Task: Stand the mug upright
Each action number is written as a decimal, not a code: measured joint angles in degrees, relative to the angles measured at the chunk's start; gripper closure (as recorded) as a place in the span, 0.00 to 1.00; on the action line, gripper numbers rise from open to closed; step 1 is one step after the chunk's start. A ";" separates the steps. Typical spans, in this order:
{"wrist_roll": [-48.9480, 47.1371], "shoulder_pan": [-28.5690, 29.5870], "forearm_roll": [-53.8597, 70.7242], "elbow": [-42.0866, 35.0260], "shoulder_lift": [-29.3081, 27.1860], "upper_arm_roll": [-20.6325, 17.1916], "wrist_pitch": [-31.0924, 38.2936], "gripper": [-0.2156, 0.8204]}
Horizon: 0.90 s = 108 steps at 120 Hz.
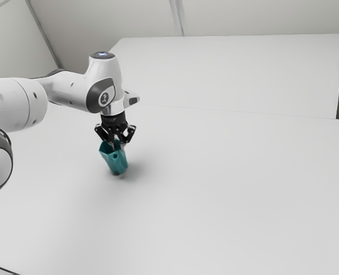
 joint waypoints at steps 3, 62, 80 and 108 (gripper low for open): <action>0.00 -0.01 -0.21 0.02 -0.03 0.01 -0.02 0.68; 5.88 -0.27 -3.17 2.19 -10.43 -2.14 -3.15 0.26; 10.95 0.44 -6.23 7.90 -11.96 -1.85 -8.66 0.23; 16.76 -0.02 -7.00 11.55 -13.10 -0.71 -16.22 0.22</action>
